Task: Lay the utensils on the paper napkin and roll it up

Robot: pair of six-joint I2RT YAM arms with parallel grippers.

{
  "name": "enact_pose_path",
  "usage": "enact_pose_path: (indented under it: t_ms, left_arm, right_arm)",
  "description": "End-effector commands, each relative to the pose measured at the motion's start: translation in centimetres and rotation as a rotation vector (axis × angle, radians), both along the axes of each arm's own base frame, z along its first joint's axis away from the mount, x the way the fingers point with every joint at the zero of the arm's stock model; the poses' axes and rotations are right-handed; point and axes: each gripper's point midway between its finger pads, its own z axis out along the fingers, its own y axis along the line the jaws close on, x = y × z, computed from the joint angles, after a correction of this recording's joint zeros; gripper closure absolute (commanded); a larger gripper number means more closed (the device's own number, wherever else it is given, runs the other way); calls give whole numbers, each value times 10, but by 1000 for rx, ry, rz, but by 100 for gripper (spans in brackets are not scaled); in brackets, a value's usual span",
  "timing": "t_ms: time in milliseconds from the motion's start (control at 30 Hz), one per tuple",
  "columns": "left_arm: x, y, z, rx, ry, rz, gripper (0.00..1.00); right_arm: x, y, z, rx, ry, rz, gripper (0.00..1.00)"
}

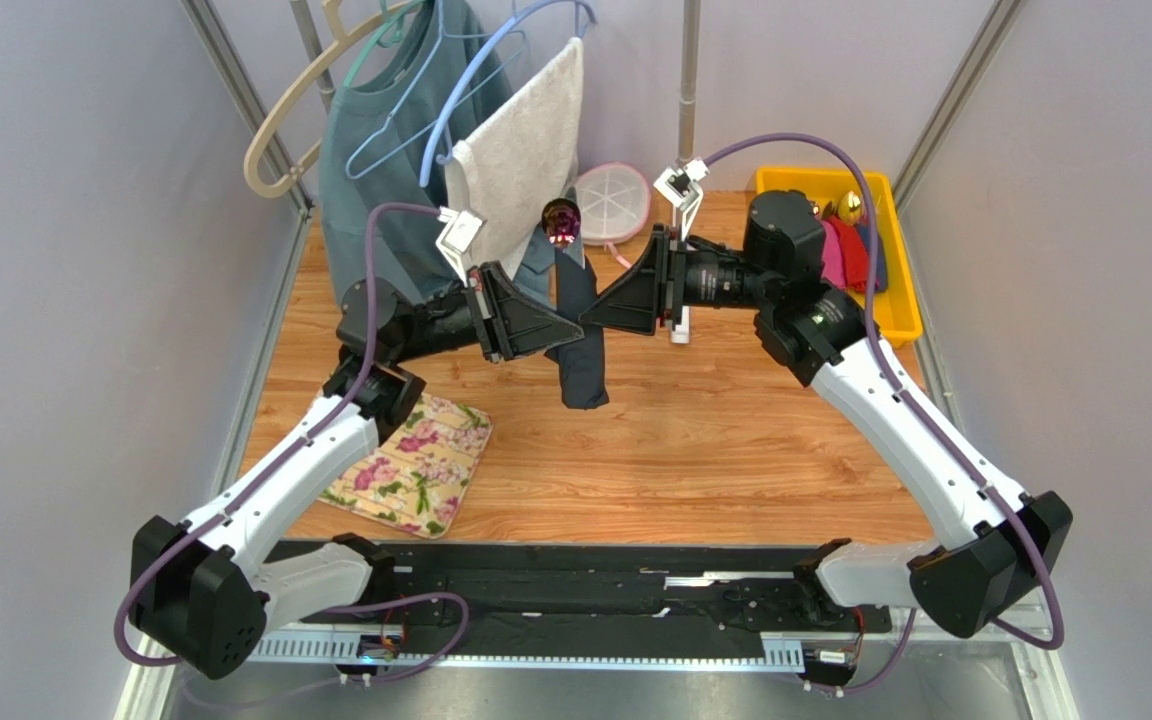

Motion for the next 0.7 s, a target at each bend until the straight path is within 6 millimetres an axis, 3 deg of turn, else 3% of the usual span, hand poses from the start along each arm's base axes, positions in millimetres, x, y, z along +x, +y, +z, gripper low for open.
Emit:
enact_pose_path:
  t_ms: [0, 133, 167, 233, 333, 400, 467, 567, 633, 667]
  left_arm:
    - [-17, 2, 21, -51, -125, -30, 100]
    - [-17, 2, 15, -43, -114, -26, 100]
    - [-16, 2, 11, -39, -104, -25, 100]
    - [-15, 2, 9, -36, -100, -23, 100]
    - [-15, 2, 9, -36, -99, -18, 100]
    - [-15, 2, 8, -33, -99, -22, 100]
    - [-16, 2, 9, -33, -104, -24, 100]
    - [-16, 1, 7, -30, -98, -26, 100]
    - [-15, 1, 6, -28, -96, -26, 100]
    - [-15, 1, 6, -29, -96, -26, 100]
  right_arm:
    - [3, 2, 25, 42, -42, -6, 66]
    - [8, 0, 32, 52, -38, -22, 72]
    - [8, -1, 33, 53, -40, -22, 86]
    - [8, -2, 38, 60, -52, -22, 100]
    - [8, -2, 39, 63, -58, -22, 100]
    - [10, -1, 38, 56, -44, -22, 87]
    - [12, -1, 38, 53, -41, -31, 68]
    - [16, -2, 39, 49, -39, -49, 60]
    - [18, -1, 40, 46, -41, -49, 61]
    - [19, -1, 40, 45, -43, -51, 67]
